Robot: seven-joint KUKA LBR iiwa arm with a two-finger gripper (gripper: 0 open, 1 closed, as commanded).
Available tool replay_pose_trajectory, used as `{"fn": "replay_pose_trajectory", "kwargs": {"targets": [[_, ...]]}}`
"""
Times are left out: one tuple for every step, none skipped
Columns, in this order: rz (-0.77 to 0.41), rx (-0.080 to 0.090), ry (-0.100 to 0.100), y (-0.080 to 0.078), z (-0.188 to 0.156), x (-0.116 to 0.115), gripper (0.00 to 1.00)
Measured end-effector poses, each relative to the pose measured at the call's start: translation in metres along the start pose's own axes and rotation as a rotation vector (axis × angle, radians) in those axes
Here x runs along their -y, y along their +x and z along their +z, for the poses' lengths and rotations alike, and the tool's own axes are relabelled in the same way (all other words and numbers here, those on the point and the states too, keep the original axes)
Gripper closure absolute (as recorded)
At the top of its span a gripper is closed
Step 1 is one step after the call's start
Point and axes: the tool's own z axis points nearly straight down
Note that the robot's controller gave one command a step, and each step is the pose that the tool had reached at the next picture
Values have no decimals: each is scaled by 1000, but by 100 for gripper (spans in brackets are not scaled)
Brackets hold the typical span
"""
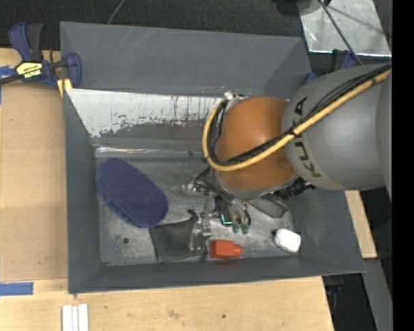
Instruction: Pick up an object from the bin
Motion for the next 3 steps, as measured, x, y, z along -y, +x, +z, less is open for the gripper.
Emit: {"fn": "replay_pose_trajectory", "kwargs": {"targets": [[-167, 15, -2, 4, 74, 27, 0], [-167, 32, -4, 0, 70, 25, 100], [-537, 18, 2, -20, -149, 19, 100]]}}
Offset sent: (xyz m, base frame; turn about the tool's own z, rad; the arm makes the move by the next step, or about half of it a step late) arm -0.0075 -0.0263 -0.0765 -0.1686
